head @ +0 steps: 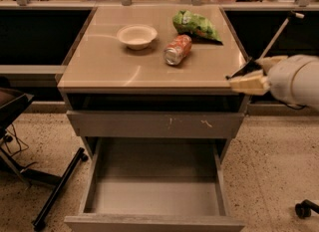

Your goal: Pick rxbar chocolate from middle drawer and place on counter

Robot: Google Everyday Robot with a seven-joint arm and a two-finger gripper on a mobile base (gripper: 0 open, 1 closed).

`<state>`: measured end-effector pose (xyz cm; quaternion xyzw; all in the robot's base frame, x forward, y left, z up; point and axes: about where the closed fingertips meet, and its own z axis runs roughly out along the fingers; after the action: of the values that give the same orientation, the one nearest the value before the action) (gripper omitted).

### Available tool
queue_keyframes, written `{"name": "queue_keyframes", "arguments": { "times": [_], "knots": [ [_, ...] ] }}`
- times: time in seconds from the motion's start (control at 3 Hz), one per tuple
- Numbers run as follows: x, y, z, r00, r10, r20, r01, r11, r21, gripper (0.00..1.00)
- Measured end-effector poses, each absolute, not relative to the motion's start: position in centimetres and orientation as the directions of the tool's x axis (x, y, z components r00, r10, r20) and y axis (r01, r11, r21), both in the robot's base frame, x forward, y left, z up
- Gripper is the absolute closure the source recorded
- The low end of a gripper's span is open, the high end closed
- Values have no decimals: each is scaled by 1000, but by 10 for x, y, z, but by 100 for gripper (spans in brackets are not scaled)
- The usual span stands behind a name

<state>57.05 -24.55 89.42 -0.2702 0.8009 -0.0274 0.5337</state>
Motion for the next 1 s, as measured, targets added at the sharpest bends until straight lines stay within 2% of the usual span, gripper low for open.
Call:
{"name": "queue_keyframes", "arguments": {
  "times": [0.33, 1.0],
  "knots": [
    [589, -248, 964, -233, -506, -831, -386, 832, -398, 100],
    [703, -191, 999, -184, -467, -865, -428, 830, -357, 100]
  ]
}}
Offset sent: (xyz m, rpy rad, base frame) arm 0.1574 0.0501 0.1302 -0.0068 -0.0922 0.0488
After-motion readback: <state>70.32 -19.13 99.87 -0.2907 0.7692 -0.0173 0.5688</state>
